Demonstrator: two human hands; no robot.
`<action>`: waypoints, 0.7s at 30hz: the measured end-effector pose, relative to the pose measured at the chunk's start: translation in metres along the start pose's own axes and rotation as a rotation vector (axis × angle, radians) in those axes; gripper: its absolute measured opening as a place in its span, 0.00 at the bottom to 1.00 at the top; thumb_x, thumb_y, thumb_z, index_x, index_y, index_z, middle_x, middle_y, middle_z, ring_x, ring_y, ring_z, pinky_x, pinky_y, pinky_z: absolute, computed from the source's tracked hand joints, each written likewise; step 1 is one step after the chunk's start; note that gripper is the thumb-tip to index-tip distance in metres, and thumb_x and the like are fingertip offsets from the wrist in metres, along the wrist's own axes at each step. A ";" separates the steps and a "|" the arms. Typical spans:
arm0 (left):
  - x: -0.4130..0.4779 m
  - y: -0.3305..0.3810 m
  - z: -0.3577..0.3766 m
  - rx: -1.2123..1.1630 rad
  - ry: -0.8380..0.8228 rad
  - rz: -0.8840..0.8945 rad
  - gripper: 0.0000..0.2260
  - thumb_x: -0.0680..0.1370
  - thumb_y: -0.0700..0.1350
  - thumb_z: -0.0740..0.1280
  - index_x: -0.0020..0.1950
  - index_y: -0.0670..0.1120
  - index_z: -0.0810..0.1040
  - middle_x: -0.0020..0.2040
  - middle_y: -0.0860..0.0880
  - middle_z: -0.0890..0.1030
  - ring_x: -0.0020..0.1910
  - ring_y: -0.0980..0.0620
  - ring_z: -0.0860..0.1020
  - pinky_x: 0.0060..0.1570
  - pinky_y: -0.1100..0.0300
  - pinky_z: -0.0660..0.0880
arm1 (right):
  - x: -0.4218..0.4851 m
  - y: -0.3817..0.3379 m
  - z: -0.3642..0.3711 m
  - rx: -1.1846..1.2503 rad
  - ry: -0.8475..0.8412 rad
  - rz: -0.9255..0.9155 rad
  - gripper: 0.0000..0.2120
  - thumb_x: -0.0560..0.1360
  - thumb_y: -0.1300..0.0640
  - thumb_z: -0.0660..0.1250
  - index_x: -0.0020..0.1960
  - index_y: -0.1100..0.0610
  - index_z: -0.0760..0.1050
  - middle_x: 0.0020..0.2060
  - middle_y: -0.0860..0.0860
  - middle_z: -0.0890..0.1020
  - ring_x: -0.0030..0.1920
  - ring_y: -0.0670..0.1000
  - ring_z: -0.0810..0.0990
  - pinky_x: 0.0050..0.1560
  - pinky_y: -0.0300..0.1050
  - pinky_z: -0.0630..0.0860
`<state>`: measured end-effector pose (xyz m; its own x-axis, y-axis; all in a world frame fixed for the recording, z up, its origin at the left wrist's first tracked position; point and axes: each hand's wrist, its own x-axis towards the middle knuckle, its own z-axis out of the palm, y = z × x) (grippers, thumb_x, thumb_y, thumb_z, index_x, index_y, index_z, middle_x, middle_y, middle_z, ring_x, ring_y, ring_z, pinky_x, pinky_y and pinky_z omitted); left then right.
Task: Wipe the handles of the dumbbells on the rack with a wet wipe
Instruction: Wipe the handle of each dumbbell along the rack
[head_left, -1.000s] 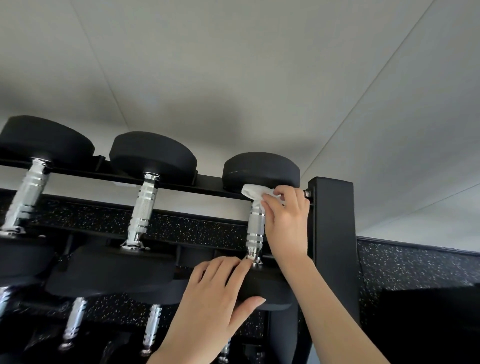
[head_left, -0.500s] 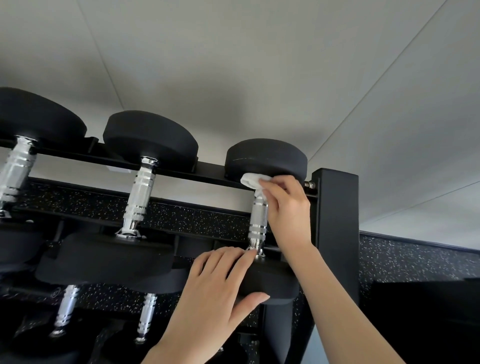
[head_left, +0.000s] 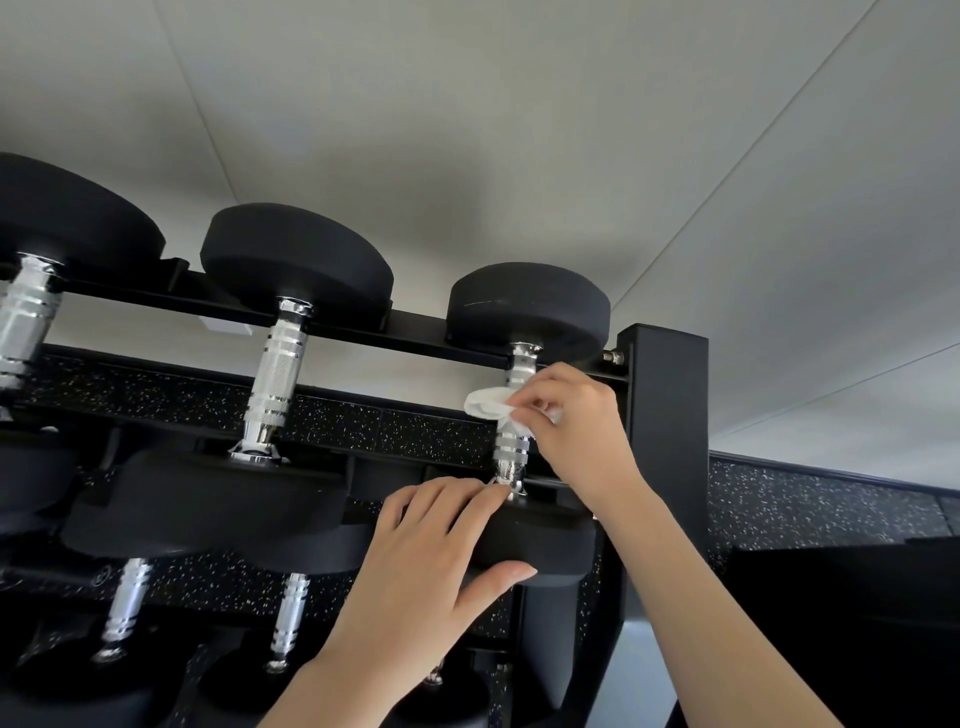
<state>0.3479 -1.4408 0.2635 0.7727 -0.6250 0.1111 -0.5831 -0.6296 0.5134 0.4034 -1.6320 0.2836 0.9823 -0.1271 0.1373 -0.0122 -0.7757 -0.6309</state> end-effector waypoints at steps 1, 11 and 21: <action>0.000 0.000 -0.001 -0.003 0.005 0.004 0.26 0.80 0.66 0.48 0.67 0.51 0.71 0.60 0.57 0.74 0.60 0.56 0.72 0.62 0.58 0.62 | -0.005 -0.001 -0.001 0.014 -0.041 0.025 0.04 0.69 0.66 0.73 0.41 0.58 0.83 0.40 0.48 0.80 0.37 0.41 0.76 0.44 0.30 0.73; -0.002 -0.005 -0.008 -0.025 0.075 0.028 0.25 0.77 0.66 0.56 0.64 0.50 0.72 0.58 0.55 0.73 0.56 0.56 0.71 0.56 0.61 0.68 | -0.033 -0.003 -0.011 0.108 -0.323 0.300 0.07 0.65 0.60 0.77 0.36 0.49 0.82 0.34 0.42 0.80 0.37 0.41 0.77 0.41 0.28 0.72; -0.003 -0.007 -0.004 -0.029 0.074 0.042 0.26 0.78 0.66 0.54 0.65 0.49 0.72 0.58 0.54 0.73 0.57 0.55 0.71 0.57 0.58 0.65 | -0.042 0.011 -0.019 0.315 -0.363 0.385 0.09 0.66 0.66 0.75 0.37 0.51 0.82 0.36 0.48 0.84 0.41 0.46 0.82 0.48 0.37 0.77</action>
<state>0.3511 -1.4326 0.2629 0.7646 -0.6142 0.1955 -0.6090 -0.5889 0.5314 0.3580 -1.6470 0.2857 0.9200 -0.1003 -0.3788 -0.3772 -0.4889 -0.7866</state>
